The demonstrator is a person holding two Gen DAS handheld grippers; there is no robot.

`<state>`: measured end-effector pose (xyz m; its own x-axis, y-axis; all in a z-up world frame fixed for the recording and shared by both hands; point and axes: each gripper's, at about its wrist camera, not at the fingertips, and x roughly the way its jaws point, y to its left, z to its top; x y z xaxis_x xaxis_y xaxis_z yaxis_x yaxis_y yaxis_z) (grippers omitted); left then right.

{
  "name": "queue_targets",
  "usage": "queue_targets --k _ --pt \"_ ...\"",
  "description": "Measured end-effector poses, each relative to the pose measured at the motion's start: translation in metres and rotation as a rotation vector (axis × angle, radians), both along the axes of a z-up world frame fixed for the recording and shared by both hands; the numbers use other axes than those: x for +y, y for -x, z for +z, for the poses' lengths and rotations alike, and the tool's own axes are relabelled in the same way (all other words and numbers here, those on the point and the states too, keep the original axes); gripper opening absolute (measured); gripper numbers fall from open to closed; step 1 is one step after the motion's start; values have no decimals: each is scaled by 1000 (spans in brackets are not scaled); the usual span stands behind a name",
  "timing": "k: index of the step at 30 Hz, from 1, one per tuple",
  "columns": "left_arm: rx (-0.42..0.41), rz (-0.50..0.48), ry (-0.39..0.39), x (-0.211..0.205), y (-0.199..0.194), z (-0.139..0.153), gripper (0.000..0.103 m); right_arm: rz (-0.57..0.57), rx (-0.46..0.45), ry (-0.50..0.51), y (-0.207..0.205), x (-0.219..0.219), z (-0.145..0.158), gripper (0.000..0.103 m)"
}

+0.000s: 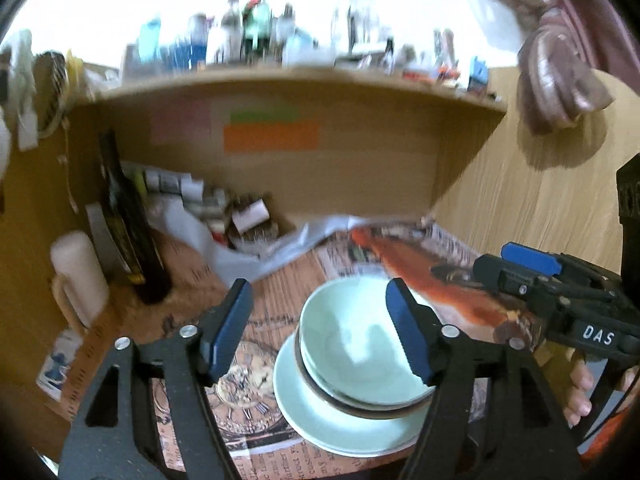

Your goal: Organize plates and bowls

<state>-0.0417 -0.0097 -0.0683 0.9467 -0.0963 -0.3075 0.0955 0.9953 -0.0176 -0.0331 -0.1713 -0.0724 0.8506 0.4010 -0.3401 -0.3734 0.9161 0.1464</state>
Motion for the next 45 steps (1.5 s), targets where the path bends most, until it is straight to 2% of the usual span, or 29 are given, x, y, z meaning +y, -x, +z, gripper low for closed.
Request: queue_targets --k 1,4,8,11,13,24,45 --pt "-20 2 -4 -2 6 2 73 -4 -17 -3 5 0 2 74" --pt "-64 11 -5 -7 19 6 84 -14 -63 -15 19 -2 8 85" --pt "-105 19 -10 -12 32 9 91 -23 -105 -17 35 -3 14 90" --pt "-133 29 -3 -14 43 10 100 -46 -155 -7 45 -5 17 99" --pt "-151 40 2 -14 47 11 100 -51 -182 -4 52 -6 19 102" --pt "-188 48 2 -13 60 13 102 -45 -205 -28 61 -8 19 103" --pt "-185 48 -2 -10 55 16 103 -46 -203 -48 62 -11 20 103"
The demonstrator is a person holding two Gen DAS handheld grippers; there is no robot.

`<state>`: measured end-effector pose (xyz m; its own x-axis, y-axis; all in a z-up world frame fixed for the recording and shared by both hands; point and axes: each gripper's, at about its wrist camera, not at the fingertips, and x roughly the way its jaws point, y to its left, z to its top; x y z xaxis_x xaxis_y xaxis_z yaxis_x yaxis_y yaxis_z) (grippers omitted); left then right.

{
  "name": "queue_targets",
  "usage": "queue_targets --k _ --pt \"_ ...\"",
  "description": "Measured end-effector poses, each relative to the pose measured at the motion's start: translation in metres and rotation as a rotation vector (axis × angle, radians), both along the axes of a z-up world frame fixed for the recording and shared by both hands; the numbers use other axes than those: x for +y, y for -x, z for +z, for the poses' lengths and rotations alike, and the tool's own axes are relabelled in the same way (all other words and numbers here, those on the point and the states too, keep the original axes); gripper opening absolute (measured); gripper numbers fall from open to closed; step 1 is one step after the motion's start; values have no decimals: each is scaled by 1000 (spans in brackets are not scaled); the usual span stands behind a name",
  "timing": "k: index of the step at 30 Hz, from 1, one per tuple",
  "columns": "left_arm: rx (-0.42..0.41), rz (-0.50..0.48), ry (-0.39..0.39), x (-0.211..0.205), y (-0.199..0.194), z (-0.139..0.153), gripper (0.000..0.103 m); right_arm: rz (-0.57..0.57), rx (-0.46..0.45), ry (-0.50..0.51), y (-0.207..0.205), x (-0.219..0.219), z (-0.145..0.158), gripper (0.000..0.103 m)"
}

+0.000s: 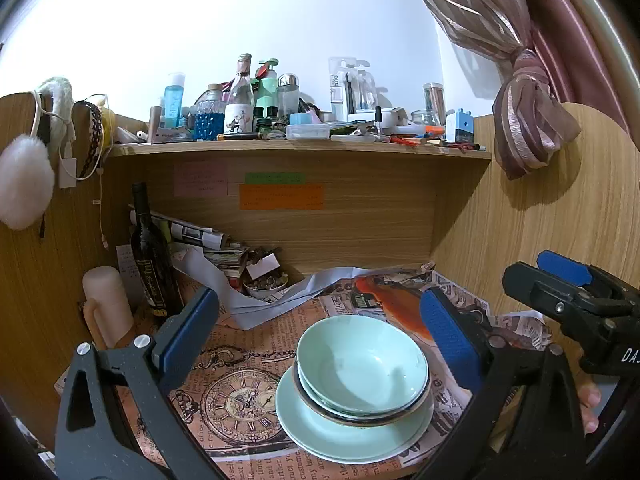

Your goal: Organize plates and bowls

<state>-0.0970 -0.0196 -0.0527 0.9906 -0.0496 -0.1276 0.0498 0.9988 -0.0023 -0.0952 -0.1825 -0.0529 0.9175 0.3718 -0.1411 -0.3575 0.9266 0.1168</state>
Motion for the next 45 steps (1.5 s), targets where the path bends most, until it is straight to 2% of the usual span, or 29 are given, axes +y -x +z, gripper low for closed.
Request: queue_targets --k 45 --pt "14 -13 0 -2 -6 -2 103 -8 11 -3 0 1 -3 103"
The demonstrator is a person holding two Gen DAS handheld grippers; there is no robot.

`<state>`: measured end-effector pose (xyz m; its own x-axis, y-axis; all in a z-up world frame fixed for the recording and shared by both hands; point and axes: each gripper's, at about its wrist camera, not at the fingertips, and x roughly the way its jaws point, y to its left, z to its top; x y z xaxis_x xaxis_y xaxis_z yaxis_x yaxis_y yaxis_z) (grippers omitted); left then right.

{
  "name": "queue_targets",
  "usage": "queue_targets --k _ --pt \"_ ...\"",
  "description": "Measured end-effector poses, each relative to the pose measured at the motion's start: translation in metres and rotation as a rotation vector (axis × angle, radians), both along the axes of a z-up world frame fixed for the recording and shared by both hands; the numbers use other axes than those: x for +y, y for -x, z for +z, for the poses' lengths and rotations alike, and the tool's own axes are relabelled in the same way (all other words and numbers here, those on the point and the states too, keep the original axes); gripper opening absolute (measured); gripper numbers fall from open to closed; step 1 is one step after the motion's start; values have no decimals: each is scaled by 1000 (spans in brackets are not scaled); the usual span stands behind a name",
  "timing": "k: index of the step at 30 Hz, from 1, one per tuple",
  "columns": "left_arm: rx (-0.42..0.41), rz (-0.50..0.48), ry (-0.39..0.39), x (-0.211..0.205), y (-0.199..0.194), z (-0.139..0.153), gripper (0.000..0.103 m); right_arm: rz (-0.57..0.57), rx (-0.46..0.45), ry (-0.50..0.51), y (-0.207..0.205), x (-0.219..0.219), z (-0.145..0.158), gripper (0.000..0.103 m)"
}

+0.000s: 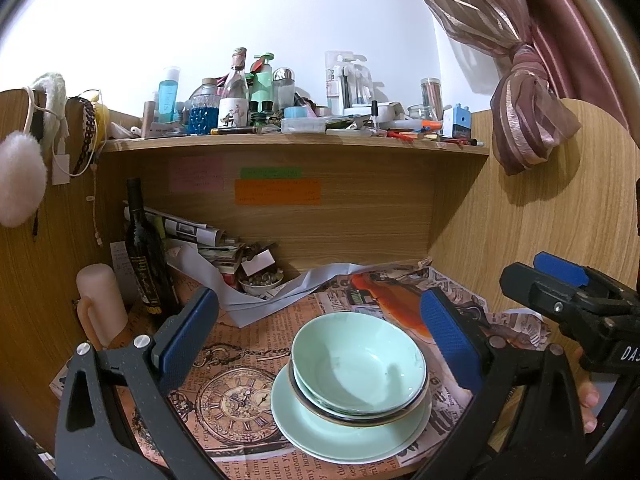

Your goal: Organize plates and bowls

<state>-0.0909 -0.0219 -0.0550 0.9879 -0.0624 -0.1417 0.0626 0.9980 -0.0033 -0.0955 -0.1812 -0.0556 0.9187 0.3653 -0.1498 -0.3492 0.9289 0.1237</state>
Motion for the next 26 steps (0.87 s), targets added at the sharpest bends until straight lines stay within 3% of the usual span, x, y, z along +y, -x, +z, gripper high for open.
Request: queue_targets --k 26 --pt "27 -21 16 1 -5 -2 103 -26 25 -4 -4 8 -5 103"
